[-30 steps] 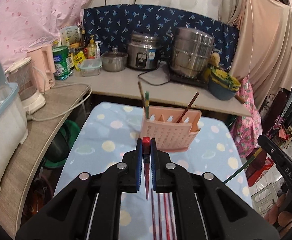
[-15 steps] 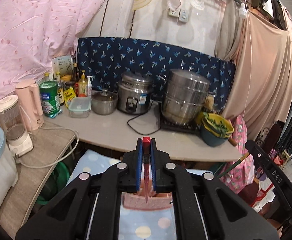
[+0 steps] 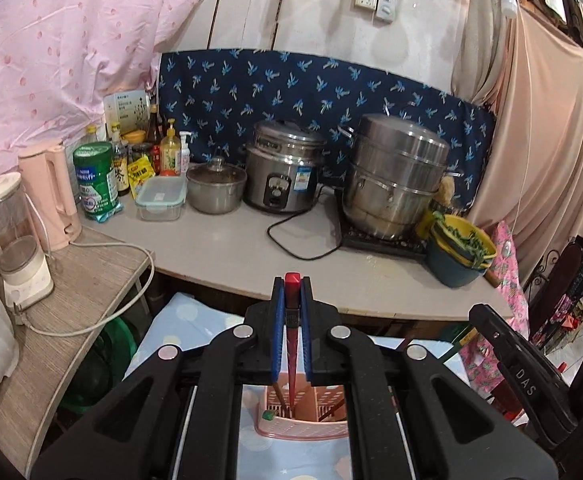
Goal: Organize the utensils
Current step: 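Carry the green and red chopsticks into the pink holder and open both tools, then withdraw both tools from the holder to the remaining dark red chopsticks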
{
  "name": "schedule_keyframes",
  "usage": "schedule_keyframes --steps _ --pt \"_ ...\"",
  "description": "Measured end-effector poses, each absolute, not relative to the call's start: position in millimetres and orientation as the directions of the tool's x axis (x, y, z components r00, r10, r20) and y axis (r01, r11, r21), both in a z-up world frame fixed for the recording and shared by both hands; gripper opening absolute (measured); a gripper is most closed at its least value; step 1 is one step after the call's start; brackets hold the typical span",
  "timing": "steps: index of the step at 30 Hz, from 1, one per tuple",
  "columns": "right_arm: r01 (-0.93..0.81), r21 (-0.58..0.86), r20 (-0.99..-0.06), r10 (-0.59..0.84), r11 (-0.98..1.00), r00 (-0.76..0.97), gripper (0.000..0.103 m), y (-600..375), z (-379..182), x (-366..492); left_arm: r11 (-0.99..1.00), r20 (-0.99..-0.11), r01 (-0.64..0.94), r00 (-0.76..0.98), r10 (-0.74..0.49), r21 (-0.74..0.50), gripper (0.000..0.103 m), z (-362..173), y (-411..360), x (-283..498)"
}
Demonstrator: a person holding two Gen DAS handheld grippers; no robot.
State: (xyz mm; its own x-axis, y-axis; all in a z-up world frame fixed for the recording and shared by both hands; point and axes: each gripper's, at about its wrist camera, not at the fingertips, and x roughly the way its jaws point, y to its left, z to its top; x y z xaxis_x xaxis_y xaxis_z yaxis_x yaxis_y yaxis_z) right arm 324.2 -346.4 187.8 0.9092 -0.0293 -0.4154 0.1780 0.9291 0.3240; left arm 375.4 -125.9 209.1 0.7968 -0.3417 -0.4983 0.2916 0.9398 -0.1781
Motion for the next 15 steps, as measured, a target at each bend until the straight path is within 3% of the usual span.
schedule_keyframes --steps 8,9,12,15 --pt "0.186 0.339 -0.477 -0.002 0.922 0.879 0.01 -349.8 156.6 334.7 0.937 -0.528 0.298 0.775 -0.348 -0.18 0.008 183.7 -130.3 381.0" --pt "0.187 0.34 -0.475 -0.003 0.922 0.88 0.012 -349.9 156.8 333.9 0.939 -0.529 0.298 0.776 -0.344 -0.173 0.011 182.9 -131.4 379.2" --pt "0.193 0.331 -0.463 -0.02 0.924 0.886 0.026 -349.4 160.9 327.6 0.941 -0.527 0.289 0.78 -0.338 -0.176 0.033 183.7 -130.0 374.5" --pt "0.191 0.335 -0.451 -0.021 0.923 0.893 0.03 -349.5 166.5 320.0 0.944 -0.519 0.282 0.789 -0.328 -0.169 0.036 187.3 -126.6 366.1"
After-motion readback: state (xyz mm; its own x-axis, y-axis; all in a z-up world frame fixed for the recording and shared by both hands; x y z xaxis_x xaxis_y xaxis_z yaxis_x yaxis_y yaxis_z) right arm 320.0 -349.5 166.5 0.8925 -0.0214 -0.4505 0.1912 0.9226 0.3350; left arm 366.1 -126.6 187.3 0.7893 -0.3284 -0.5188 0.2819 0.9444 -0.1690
